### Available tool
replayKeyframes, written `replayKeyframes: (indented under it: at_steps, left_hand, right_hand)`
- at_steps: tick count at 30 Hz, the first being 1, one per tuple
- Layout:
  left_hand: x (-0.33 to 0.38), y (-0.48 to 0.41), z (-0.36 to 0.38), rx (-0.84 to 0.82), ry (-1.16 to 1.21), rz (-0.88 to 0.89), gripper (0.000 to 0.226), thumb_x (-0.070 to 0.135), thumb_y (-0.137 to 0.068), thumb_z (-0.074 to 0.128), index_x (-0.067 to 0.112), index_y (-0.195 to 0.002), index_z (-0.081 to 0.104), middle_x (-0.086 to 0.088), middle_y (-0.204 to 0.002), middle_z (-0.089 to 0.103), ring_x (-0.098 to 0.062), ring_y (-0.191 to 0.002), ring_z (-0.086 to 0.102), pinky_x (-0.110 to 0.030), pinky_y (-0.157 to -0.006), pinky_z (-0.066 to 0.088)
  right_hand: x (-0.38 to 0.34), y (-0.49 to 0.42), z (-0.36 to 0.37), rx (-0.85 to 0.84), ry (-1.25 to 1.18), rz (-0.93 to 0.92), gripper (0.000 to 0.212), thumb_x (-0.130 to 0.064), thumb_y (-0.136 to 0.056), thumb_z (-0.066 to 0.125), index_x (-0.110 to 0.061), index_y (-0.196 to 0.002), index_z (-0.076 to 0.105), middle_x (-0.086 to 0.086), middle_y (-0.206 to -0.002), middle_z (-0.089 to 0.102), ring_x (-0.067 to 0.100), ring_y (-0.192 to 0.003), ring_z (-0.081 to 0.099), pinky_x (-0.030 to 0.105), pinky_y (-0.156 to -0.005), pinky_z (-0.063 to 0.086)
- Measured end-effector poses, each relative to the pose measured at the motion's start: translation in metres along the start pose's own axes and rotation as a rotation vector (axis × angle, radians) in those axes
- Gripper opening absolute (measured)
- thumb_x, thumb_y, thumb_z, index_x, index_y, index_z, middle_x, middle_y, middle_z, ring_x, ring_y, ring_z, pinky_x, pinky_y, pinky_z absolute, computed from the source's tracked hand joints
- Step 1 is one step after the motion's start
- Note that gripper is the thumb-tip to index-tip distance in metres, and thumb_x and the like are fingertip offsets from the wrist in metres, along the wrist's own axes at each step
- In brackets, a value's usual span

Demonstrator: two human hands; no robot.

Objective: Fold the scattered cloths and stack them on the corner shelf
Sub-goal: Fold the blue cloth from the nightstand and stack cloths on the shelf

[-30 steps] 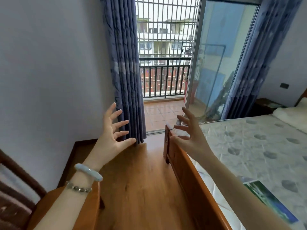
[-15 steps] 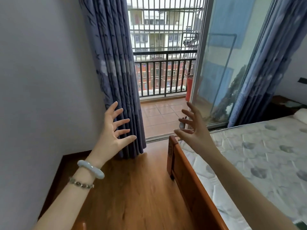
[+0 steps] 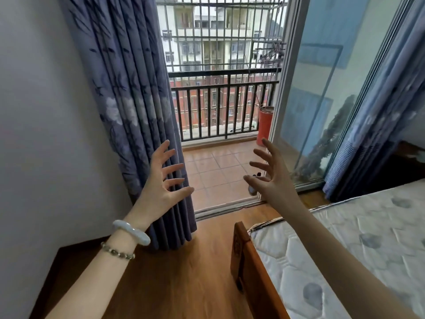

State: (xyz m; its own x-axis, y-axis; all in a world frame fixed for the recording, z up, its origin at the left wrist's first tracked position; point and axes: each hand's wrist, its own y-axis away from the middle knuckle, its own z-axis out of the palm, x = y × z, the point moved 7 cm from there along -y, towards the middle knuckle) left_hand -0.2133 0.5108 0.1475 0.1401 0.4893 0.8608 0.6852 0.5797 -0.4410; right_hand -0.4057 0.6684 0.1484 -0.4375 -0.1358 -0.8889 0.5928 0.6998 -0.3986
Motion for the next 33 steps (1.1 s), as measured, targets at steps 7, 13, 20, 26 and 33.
replayKeyframes:
  at_steps: [7,13,20,26,33]
  left_hand:
    - [-0.075,-0.136,0.001,-0.082,0.036,0.012,0.106,0.017,-0.065,0.082,0.036,-0.145,0.015,0.011,-0.142,0.032,-0.002,-0.120,0.050,-0.028,-0.091,0.051]
    - [-0.118,-0.277,-0.001,-0.169,0.065,0.094,0.105,0.027,-0.066,0.084,0.036,-0.145,0.016,0.004,-0.145,0.030,-0.011,-0.122,0.051,-0.034,-0.092,0.052]
    - [-0.170,-0.385,0.037,-0.291,0.137,0.135,0.111,0.038,-0.060,0.082,0.030,-0.147,0.014,0.000,-0.145,0.030,-0.015,-0.122,0.052,-0.032,-0.089,0.054]
    - [-0.214,-0.468,0.085,-0.359,0.260,0.111,0.107,0.014,-0.061,0.078,0.031,-0.146,0.015,0.003,-0.143,0.032,-0.015,-0.122,0.051,-0.036,-0.090,0.052]
    - [-0.246,-0.585,0.170,-0.483,0.398,0.110,0.102,0.007,-0.064,0.078,0.034,-0.143,0.019,0.016,-0.136,0.038,-0.013,-0.120,0.053,-0.032,-0.087,0.053]
  right_hand:
    - [0.060,-0.117,0.012,0.063,0.031,0.017,0.090,-0.004,-0.078,0.073,-0.037,-0.143,0.020,0.004,-0.141,0.041,0.014,-0.116,0.053,0.015,-0.074,0.053]
    - [0.092,-0.224,0.015,0.192,0.084,0.032,0.093,-0.002,-0.077,0.074,-0.027,-0.148,0.019,0.003,-0.139,0.042,0.012,-0.112,0.054,0.012,-0.075,0.052]
    - [0.137,-0.305,-0.002,0.337,0.095,0.092,0.094,-0.004,-0.079,0.072,-0.039,-0.145,0.016,-0.002,-0.139,0.043,0.012,-0.115,0.053,0.019,-0.076,0.051]
    - [0.183,-0.371,-0.031,0.427,0.136,0.121,0.093,-0.002,-0.080,0.070,-0.041,-0.144,0.015,0.002,-0.140,0.043,0.011,-0.114,0.053,0.020,-0.076,0.051]
    - [0.242,-0.463,-0.089,0.552,0.161,0.109,0.093,-0.001,-0.080,0.070,-0.036,-0.147,0.016,0.002,-0.142,0.042,0.009,-0.116,0.053,0.017,-0.079,0.053]
